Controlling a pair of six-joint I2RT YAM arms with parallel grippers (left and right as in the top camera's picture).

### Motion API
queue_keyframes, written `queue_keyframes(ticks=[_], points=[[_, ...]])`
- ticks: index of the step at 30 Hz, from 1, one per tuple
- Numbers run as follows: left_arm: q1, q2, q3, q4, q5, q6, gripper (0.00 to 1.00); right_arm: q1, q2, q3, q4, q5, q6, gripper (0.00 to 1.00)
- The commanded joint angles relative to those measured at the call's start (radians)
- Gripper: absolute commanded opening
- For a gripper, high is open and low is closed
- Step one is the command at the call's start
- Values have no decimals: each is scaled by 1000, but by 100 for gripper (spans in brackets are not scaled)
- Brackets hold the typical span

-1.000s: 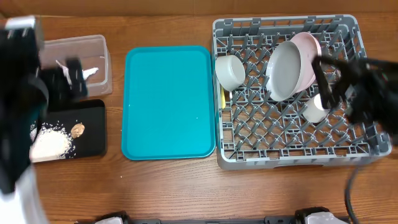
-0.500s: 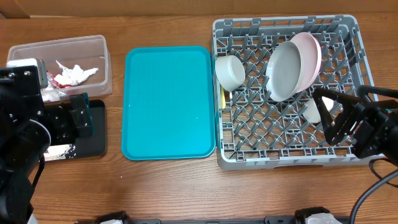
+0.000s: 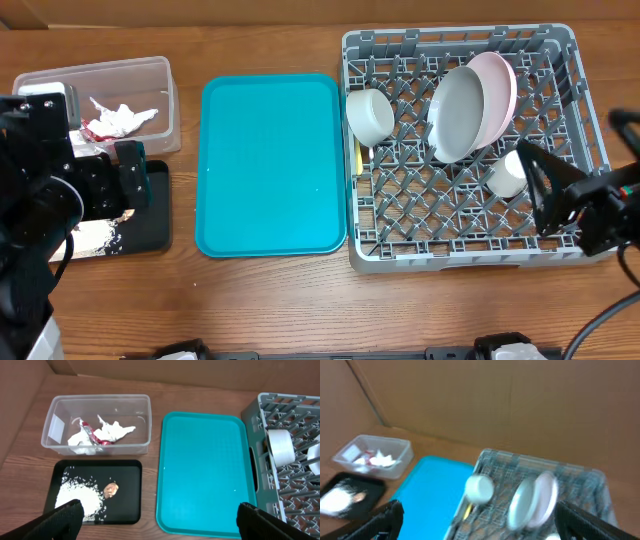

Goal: Sort waste into correct bins and load items into the dishwasher rack

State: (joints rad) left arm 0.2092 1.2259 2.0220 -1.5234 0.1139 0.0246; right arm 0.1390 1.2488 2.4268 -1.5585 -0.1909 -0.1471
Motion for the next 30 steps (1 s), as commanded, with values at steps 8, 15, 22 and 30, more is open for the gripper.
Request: queue_keyframes(ticks=[8,15,22,30], points=[[-6,45,-3,2,13,-3,100,-2,-324,-729,551,33,-273,100],[-6,83,-3,2,13,-3,100,-3,-716,-1576,1070,-16,-236,100],[-6,121,-3,2,13,-3,100,-68,-1086,-2106,1270,-93,-5,100],[-6,147,-3,2,13,-3,100,-90,-1246,-2350,1330,-141,100,100]])
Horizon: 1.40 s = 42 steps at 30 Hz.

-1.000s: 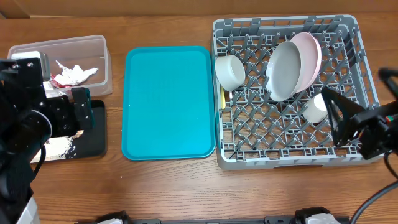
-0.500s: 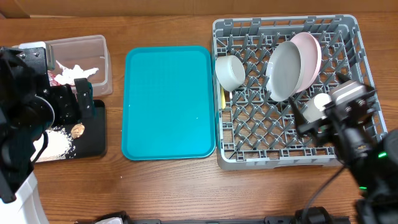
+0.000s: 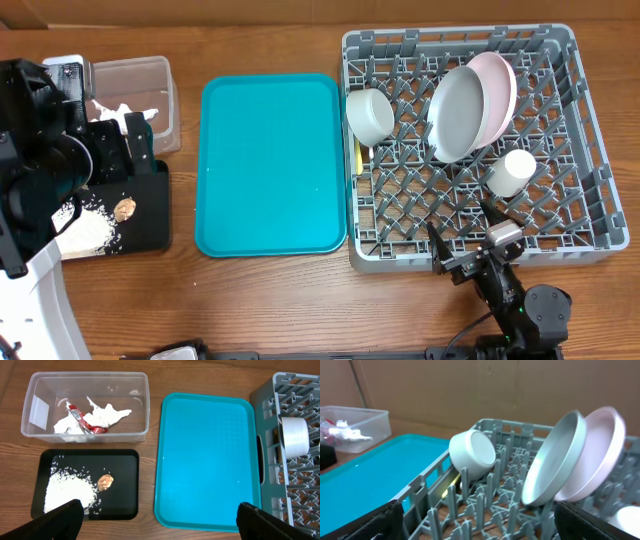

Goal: Sort waste into correct bins and load items into the dishwasher rack

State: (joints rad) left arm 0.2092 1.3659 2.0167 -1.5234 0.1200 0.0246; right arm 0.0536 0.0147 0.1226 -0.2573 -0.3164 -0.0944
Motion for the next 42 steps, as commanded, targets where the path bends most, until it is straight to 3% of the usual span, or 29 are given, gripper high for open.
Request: queue_keyframes(ticks=[1,26,29,33,37,42], points=[[-6,8,2,2,7,-3,100,-5,-12,-58,57,-15,47,100],[-36,-2,0,2,-1,-2,100,-5,-12,-72,99,-18,47,100],[-128,-61,-12,27,-147,10,100,-5,-12,-72,99,-18,47,100],[-277,-205,-193,311,-213,103,100,-5,-12,-72,99,-18,47,100],[-301,-475,-570,599,-232,110,100,-5,-12,-72,99,-18,47,100],[-301,-758,-931,762,-251,109,100,-5,-12,-72,99,-18,47,100]])
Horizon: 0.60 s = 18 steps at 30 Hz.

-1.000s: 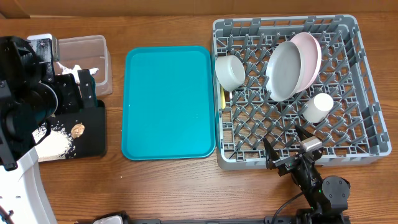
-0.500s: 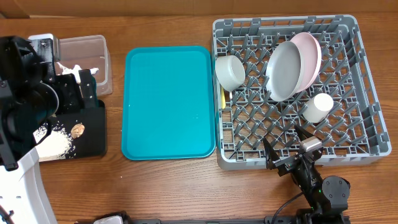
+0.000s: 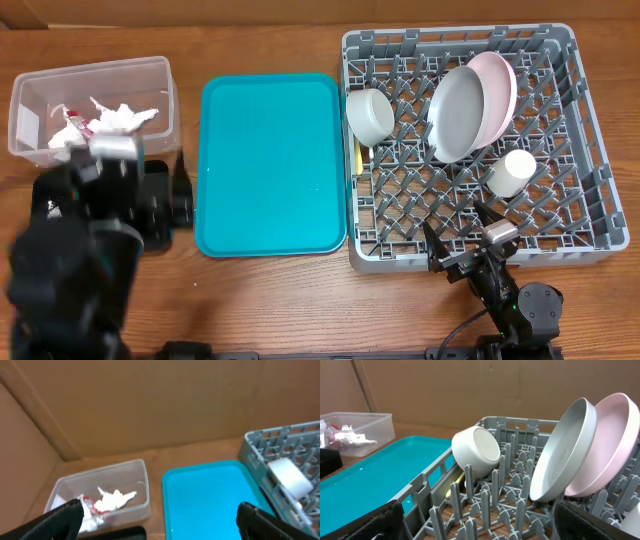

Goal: Sort waste into correct bins and load items into the dishwasher rack

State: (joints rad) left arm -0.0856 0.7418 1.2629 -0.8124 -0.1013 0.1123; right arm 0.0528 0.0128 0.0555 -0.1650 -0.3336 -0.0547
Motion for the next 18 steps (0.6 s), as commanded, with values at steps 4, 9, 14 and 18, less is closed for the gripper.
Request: queue_keyframes(ticks=[4,9,14,18], points=[[-6,-401,-494,180,-31,18,100,-4,-10,-5,7,-1,7,100],[21,-636,-784,327,-32,-41,100,-4,-10,-5,7,-1,7,100],[42,-737,-1040,489,5,-75,100,-4,-10,-5,7,-1,7,100],[42,-739,-1164,650,9,-75,100,-4,-10,-5,7,-1,7,100]])
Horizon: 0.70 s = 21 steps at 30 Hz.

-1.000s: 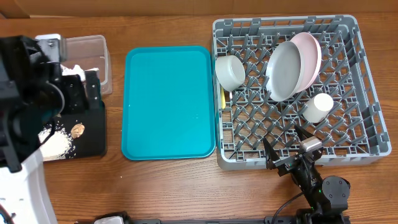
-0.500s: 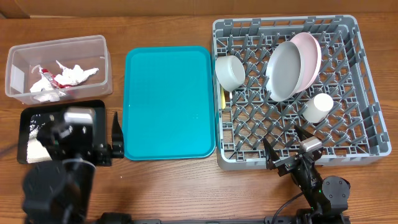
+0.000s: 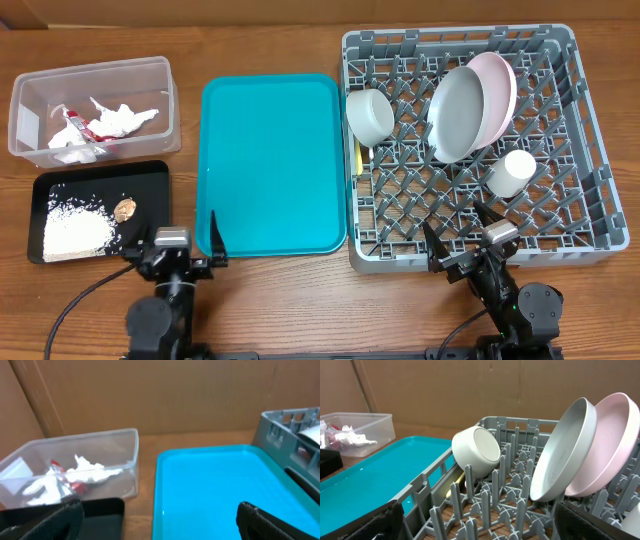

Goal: Sort waste into correct bins and load items into the dishwasher rack

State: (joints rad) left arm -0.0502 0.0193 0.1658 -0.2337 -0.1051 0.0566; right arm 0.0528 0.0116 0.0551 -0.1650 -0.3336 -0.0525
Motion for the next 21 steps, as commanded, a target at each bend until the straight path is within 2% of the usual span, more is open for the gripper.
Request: queue_keyframes(ticks=[1,21], points=[[7,-16,-132,152,13,-19,100,-4,-9,-5,7,-1,5,100],[12,-15,-161,167,21,-19,100,-4,-9,-5,7,-1,5,100]])
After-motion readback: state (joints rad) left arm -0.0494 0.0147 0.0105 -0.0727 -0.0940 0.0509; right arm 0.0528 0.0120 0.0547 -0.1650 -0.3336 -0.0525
